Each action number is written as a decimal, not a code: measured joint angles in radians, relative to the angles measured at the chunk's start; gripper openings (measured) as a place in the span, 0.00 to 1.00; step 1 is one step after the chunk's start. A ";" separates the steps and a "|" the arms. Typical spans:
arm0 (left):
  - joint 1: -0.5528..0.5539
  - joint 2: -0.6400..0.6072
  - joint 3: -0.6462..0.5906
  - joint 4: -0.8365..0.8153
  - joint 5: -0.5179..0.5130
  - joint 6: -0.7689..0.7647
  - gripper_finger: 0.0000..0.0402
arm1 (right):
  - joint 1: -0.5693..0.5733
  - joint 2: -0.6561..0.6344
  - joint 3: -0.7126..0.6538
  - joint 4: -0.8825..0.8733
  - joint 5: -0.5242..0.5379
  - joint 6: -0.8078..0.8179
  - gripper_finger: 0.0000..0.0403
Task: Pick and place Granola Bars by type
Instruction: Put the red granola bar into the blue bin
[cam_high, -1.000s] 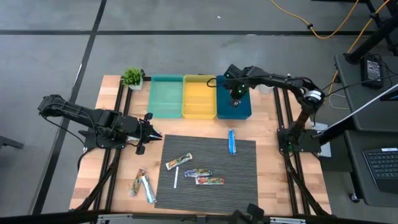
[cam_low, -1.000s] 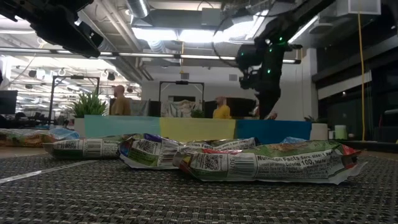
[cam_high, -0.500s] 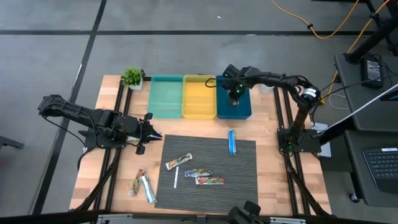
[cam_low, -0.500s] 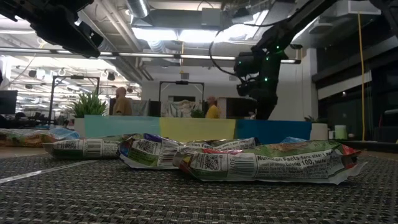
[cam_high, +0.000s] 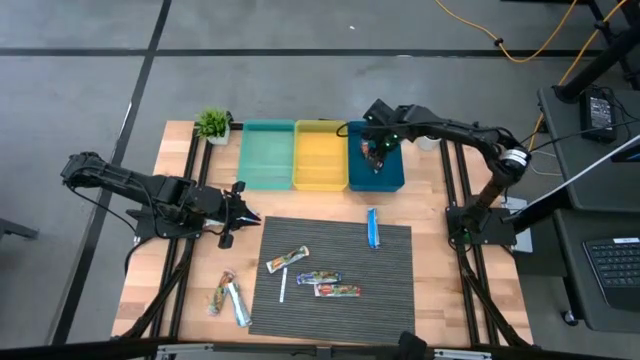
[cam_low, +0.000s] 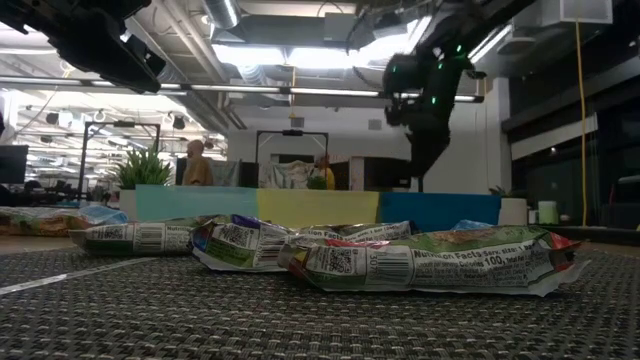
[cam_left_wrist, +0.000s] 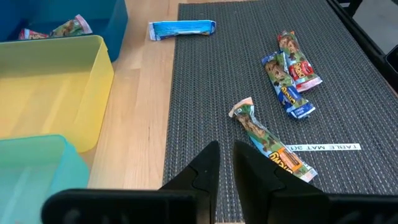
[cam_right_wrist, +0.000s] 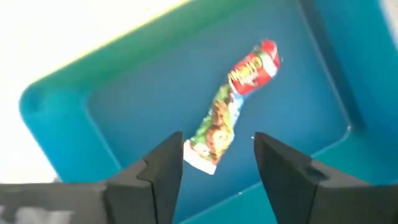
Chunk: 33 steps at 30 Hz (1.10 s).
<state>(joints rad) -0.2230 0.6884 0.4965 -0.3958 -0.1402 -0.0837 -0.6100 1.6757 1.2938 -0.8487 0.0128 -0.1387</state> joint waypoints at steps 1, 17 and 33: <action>0.000 0.000 0.000 -0.004 0.000 0.000 0.10 | 0.010 -0.021 0.000 0.000 0.005 0.005 0.49; 0.001 0.000 -0.001 -0.159 -0.012 -0.087 0.11 | 0.455 -0.414 -0.079 0.001 0.322 0.219 0.43; 0.112 0.014 -0.001 -0.167 -0.090 -0.079 0.29 | 0.709 -0.561 -0.522 0.591 0.426 0.318 0.43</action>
<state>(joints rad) -0.1109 0.7022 0.4953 -0.5626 -0.2300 -0.1627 0.0994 1.1145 0.7719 -0.2575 0.4386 0.1794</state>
